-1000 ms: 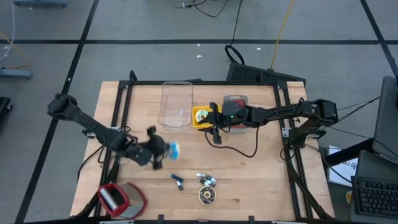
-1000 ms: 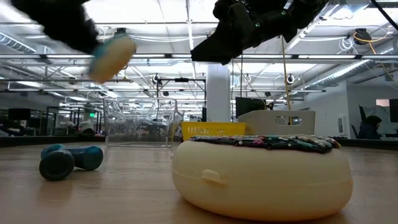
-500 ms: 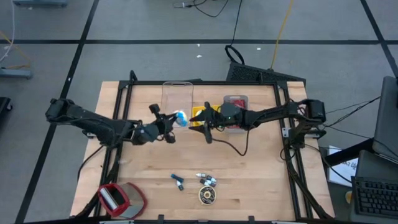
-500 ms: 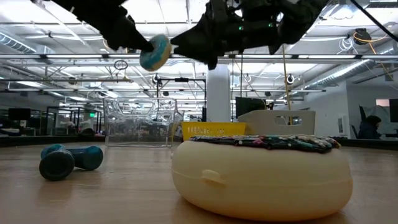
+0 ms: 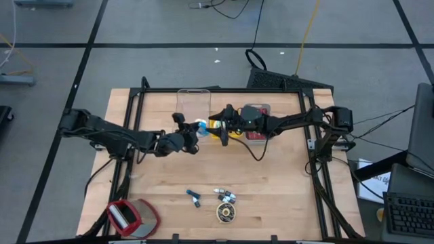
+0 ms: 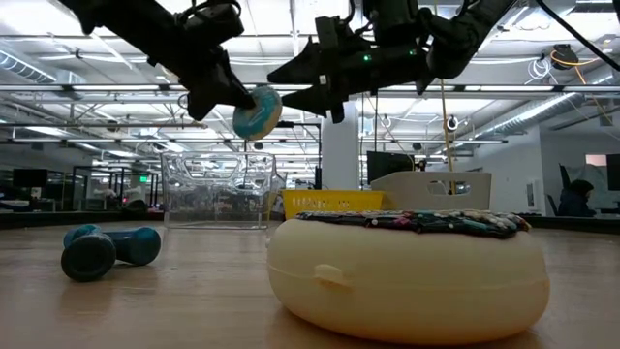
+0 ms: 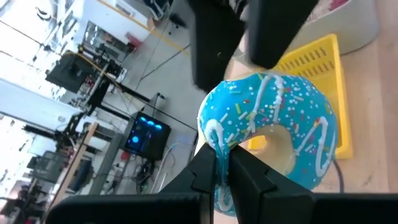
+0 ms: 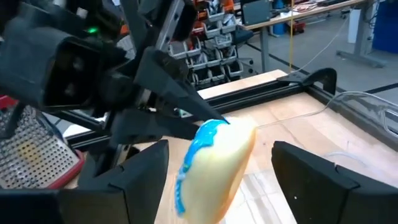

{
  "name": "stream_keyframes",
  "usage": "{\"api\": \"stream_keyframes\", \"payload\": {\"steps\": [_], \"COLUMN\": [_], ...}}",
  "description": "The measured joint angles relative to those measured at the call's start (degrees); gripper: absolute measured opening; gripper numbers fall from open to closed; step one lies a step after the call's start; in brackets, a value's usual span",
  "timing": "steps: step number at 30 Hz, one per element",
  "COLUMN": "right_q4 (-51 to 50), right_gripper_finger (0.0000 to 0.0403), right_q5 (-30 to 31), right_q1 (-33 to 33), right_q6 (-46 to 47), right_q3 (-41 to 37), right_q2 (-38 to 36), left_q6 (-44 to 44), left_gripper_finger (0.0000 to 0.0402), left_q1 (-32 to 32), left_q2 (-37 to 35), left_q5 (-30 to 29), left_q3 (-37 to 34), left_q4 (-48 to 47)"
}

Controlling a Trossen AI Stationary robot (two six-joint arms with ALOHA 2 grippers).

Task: Pick & Place Food Item
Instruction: Put the blue donut into the yellow bin

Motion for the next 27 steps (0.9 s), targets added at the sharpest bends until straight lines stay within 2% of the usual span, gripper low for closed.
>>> {"api": "stream_keyframes", "payload": {"steps": [5,11,23,27], "right_q4": [-1.0,-2.0,-2.6,-3.4], "right_gripper_finger": [0.0257,0.0212,0.0058,0.0013], "right_q5": [-0.1,-0.1,-0.3,-0.6], "right_q1": [0.1,0.0,0.0,0.0], "right_q6": [-0.2,-0.3,-4.5,-5.2], "right_q3": [0.0,0.0,0.0,0.0], "right_q2": [0.0,0.0,0.0,0.0], "left_q6": [2.8,2.5,-3.6,-7.3], "left_gripper_finger": [0.003,0.003,0.0033,0.0073], "left_q1": [0.0,0.2,0.3,0.3], "left_q2": [0.7,0.8,0.8,0.7], "left_q5": [0.0,0.0,1.6,5.5], "left_q3": [0.0,0.0,0.0,0.0], "left_q4": [4.3,4.8,4.8,4.6]}}
